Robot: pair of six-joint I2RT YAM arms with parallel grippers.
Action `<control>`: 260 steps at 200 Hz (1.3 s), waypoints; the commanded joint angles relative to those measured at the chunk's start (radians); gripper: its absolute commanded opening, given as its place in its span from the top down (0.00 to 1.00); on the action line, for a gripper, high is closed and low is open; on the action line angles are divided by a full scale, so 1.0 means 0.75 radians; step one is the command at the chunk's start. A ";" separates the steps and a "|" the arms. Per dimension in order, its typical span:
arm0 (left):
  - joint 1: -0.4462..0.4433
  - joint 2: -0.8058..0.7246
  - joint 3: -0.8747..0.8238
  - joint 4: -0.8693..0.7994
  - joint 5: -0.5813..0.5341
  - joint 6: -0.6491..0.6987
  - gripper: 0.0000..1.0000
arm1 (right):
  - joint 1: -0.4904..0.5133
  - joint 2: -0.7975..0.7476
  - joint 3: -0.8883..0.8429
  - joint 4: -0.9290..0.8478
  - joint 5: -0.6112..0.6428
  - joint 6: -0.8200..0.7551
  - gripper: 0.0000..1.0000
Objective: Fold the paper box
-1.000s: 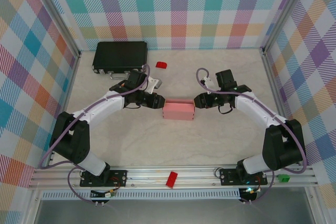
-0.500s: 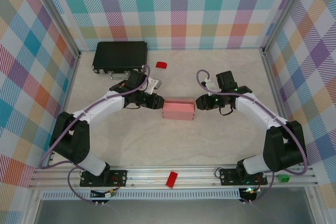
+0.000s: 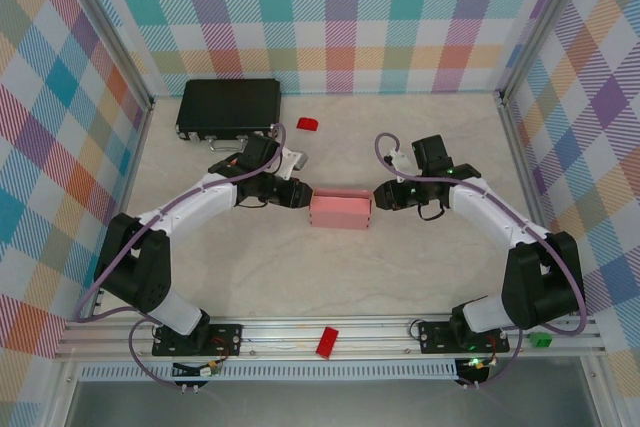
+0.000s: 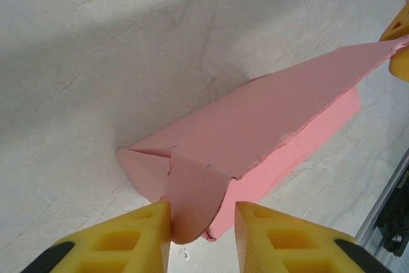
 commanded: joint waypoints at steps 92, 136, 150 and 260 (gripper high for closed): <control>-0.015 -0.070 -0.011 -0.066 0.019 0.019 0.65 | 0.015 -0.042 -0.001 -0.059 -0.030 -0.016 0.71; -0.025 -0.059 -0.011 -0.059 0.031 0.009 0.66 | 0.028 -0.030 0.010 -0.052 -0.059 -0.005 0.75; -0.027 -0.054 -0.009 -0.061 0.031 0.007 0.66 | 0.031 -0.026 0.015 -0.050 -0.066 -0.003 0.75; -0.031 -0.043 -0.006 -0.056 0.068 0.002 0.66 | 0.042 -0.015 0.028 -0.038 -0.098 0.018 0.71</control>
